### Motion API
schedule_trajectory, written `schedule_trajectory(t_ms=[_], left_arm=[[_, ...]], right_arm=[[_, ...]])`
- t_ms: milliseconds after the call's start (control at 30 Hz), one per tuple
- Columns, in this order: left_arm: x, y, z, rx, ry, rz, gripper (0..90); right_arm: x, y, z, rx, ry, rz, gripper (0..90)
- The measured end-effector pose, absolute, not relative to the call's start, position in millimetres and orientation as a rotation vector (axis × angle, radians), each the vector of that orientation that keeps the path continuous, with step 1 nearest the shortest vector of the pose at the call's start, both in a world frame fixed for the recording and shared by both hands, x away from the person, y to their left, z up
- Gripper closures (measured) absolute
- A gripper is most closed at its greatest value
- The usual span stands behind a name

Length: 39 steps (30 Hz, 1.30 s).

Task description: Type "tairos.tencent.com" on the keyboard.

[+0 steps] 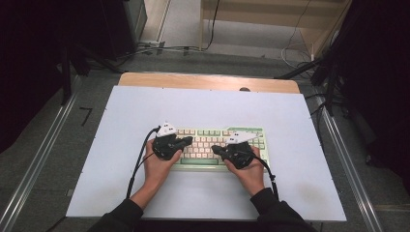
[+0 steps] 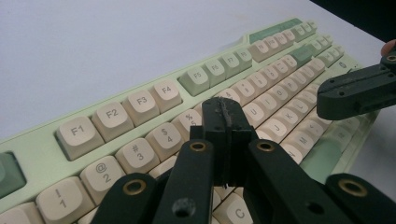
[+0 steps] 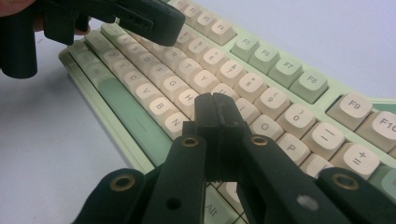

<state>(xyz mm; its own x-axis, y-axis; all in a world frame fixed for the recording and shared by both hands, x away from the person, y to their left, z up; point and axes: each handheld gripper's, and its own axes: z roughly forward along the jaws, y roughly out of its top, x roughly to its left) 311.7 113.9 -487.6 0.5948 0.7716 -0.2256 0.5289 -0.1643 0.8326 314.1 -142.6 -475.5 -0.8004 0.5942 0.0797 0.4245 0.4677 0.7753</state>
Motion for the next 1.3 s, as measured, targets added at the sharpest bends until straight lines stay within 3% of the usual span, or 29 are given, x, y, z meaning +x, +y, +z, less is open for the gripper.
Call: schedule_trajectory(t_ms=[1300], left_arm=[[304.1, 131.7, -487.9, 1.821, 1.065, 0.305, 90.0]], right_arm=[[314.1, -157.9, -483.8, 0.931, 2.528, 1.130, 87.8]])
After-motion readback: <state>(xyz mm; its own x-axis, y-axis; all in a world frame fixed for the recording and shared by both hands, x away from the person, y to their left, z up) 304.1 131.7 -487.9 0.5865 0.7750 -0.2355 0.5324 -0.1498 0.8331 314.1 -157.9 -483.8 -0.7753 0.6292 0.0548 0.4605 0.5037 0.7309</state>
